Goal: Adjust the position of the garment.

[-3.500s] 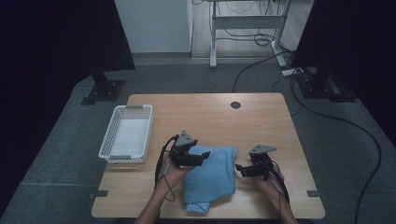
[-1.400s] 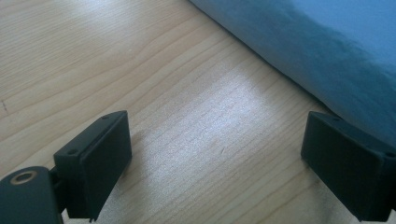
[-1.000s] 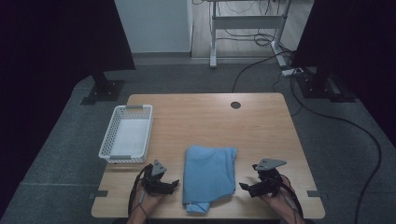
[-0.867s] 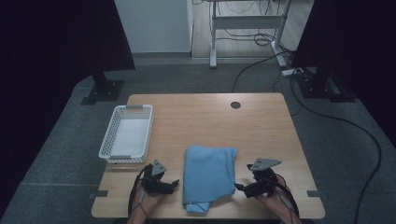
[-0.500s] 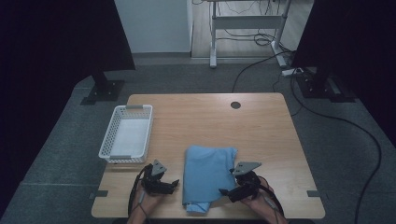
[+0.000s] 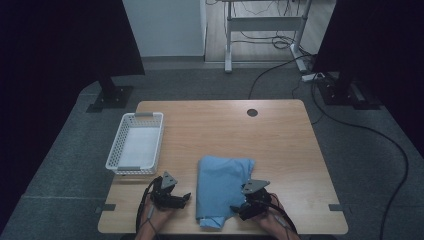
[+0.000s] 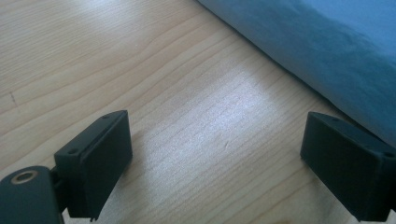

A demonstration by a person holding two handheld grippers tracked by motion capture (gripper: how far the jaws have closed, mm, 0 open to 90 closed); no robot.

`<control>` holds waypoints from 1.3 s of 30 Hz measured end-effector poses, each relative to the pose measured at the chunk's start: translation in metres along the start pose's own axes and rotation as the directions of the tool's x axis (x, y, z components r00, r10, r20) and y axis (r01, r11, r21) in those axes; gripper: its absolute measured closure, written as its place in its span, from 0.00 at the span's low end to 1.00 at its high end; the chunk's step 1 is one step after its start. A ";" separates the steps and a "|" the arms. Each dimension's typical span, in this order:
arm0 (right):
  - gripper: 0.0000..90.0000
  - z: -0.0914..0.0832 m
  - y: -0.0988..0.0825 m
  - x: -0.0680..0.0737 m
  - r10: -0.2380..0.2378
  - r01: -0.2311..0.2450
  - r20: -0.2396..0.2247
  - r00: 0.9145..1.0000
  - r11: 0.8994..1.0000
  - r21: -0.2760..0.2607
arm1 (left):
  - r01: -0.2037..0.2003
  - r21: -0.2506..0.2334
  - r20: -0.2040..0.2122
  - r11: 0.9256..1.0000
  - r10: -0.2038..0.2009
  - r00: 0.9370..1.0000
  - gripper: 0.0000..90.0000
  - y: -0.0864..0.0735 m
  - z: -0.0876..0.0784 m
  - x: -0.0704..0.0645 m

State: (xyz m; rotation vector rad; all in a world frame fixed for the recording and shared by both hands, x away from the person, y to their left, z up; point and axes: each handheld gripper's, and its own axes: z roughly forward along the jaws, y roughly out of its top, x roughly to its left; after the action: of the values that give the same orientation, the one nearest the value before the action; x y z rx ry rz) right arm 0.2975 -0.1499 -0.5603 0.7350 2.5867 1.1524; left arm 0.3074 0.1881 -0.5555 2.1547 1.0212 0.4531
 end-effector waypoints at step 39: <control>0.11 0.057 0.053 -0.054 0.044 -0.044 0.049 0.998 0.999 -0.007 | -0.014 0.002 0.015 1.000 0.014 1.000 0.09 -0.012 -0.012 0.006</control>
State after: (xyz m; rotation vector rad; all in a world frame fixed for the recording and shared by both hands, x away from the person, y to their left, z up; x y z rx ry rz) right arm 0.3837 -0.1122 -0.5596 0.8125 2.5376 1.1395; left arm 0.2979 0.2033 -0.5554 2.1649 0.9999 0.4422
